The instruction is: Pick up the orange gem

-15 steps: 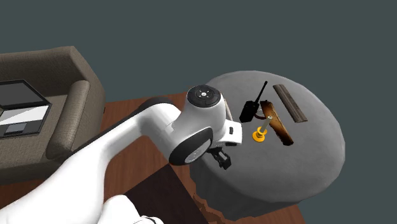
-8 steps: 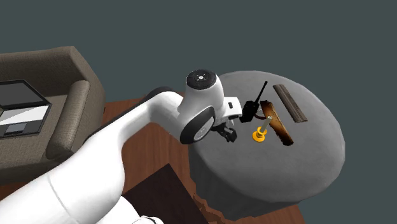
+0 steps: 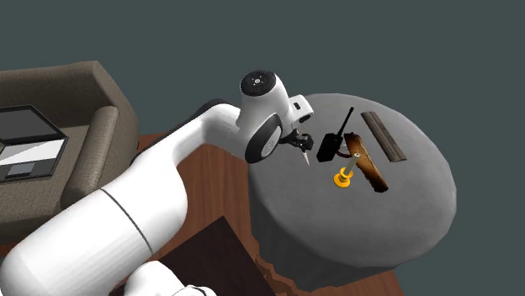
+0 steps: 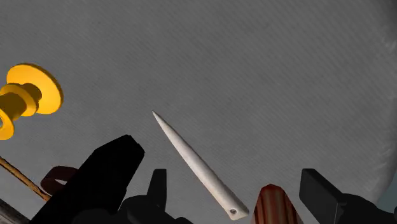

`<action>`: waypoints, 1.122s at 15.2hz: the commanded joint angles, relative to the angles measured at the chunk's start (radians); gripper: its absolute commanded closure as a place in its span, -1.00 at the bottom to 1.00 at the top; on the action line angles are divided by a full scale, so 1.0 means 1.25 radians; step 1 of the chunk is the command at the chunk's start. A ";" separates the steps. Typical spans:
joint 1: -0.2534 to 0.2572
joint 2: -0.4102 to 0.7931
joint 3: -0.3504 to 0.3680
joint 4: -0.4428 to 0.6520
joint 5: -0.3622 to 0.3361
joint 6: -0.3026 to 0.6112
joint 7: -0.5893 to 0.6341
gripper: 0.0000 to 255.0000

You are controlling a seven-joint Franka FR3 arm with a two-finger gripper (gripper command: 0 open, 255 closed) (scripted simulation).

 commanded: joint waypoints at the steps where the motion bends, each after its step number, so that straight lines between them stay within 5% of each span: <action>1: 0.017 0.032 0.011 0.022 -0.003 0.040 -0.027 -1.00; 5: 0.042 0.074 0.025 0.056 -0.007 0.088 -0.073 -1.00; 14: 0.039 0.086 0.028 -0.014 -0.016 0.170 -0.061 -1.00; 15: 0.039 0.087 0.028 -0.015 -0.016 0.171 -0.061 1.00; 17: 0.039 0.085 0.028 -0.016 -0.016 0.171 -0.061 1.00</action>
